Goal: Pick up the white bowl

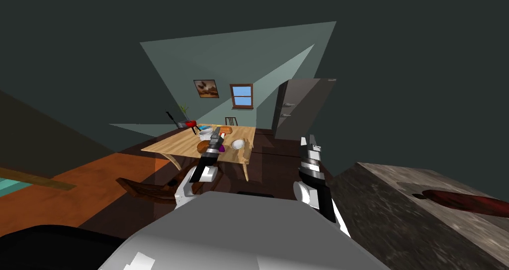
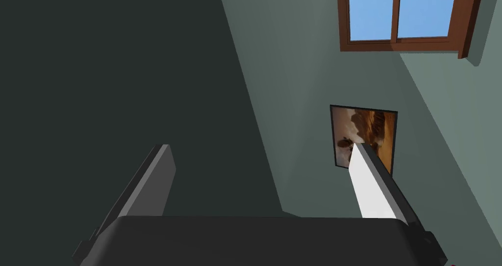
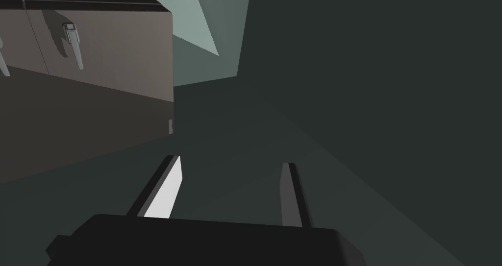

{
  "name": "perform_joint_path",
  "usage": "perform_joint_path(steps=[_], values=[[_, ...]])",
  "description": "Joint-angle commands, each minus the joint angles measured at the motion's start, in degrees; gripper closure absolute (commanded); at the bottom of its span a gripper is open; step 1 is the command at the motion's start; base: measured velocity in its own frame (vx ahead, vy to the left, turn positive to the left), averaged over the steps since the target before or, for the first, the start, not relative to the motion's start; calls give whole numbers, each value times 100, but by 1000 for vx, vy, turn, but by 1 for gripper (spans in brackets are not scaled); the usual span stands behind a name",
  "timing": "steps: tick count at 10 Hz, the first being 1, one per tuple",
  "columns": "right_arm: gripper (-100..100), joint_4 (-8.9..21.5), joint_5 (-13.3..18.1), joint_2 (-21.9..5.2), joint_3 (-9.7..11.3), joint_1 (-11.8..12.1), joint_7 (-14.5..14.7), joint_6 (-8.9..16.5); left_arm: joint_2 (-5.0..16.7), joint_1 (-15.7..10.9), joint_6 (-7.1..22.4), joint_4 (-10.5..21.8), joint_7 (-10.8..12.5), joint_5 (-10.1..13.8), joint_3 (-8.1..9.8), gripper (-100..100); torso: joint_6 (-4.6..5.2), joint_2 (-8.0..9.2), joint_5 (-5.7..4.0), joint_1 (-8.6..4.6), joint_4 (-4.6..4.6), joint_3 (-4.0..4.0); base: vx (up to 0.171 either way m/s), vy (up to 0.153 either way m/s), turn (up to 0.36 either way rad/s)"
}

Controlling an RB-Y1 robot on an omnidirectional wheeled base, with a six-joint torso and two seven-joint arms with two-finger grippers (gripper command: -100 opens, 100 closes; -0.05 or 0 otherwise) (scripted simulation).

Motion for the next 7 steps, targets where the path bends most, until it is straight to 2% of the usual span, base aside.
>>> perform_joint_path(steps=[1,4,5,6,7], values=[[0,0,0,0,0,0,0,0,27,-44,213,47,37,24,37,-100,0,0,0,0,0,0,-3,-100,46],[0,0,0,0,0,0,0,0,117,-251,675,333,135,134,173,-100,0,-9,2,12,-2,-6,14,-109,73],[0,0,0,0,0,0,0,0,117,-251,740,333,135,134,173,-100,-1,-13,2,12,-3,-7,12,-95,52],[0,0,0,-1,0,0,0,0,164,-345,932,487,177,203,243,-100,1,-12,3,16,-3,-7,2,-111,81],[0,0,0,0,0,0,0,0,164,-345,1011,487,177,203,243,-100,0,-10,2,10,-2,-6,6,-96,41]])
